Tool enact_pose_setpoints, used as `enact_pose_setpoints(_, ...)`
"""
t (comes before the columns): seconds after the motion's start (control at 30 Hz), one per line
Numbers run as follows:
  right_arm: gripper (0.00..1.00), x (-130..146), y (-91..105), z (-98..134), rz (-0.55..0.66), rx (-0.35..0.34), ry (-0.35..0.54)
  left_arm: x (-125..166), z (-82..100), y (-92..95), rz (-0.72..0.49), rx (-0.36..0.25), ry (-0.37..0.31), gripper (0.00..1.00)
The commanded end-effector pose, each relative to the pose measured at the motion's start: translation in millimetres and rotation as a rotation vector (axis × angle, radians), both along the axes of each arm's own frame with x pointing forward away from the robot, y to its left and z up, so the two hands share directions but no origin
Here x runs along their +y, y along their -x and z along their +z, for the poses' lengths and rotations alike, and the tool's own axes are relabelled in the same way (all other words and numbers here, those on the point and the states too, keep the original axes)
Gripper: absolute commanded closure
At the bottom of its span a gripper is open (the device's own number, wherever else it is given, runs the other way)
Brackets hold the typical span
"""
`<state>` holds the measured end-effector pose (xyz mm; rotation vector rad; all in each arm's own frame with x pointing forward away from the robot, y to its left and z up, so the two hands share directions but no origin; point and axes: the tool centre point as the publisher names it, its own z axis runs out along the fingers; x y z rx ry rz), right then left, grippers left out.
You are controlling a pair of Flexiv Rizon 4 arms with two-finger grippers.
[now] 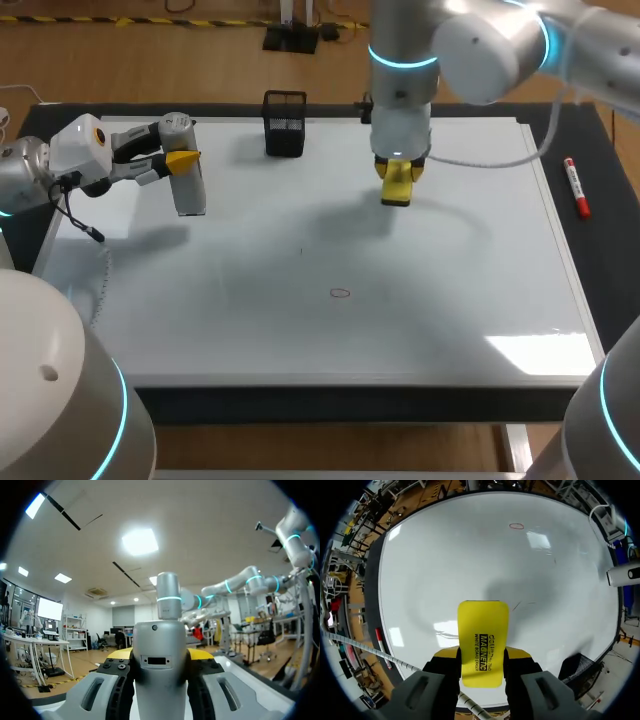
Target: Pick up the inspection probe, press it on each red-marked spot on the whiteboard one by one, put down the probe, pick up the eraser, and wipe off all the red marks.
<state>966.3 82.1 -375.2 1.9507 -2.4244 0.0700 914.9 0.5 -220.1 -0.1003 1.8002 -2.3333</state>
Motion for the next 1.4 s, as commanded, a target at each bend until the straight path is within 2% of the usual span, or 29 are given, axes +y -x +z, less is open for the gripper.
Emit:
enact_pose_setpoints(0.03,1.00,-1.8,-0.9,0.3,0.002,0.000,0.000,0.1,2.3,1.1,0.002,0.001,-0.003,1.00)
enact_pose_setpoints(0.6,1.00,-1.8,-0.9,0.3,0.002,0.000,0.000,0.1,2.3,1.1,0.002,0.001,-0.003,1.00)
enact_pose_setpoints(0.77,1.00,-1.8,-0.9,0.3,0.002,0.000,0.000,-26.2,5.9,15.2,-0.037,-0.031,-0.029,1.00)
enact_pose_setpoints(1.1,1.00,-1.8,-0.9,0.3,0.002,0.000,0.000,-91.9,2.0,58.4,-0.071,0.006,-0.005,1.00)
enact_pose_setpoints(1.27,1.00,-1.8,-0.9,0.3,0.002,0.000,0.000,-123.6,2.9,81.3,-0.097,-0.040,0.038,1.00)
enact_pose_setpoints(1.33,1.00,-1.8,-0.9,0.3,0.002,0.000,0.000,-138.0,2.0,89.4,-0.117,-0.051,0.034,1.00)
enact_pose_setpoints(1.4,1.00,-1.8,-0.9,0.3,0.002,0.000,0.000,-154.3,-1.9,96.9,-0.134,-0.061,-0.003,1.00)
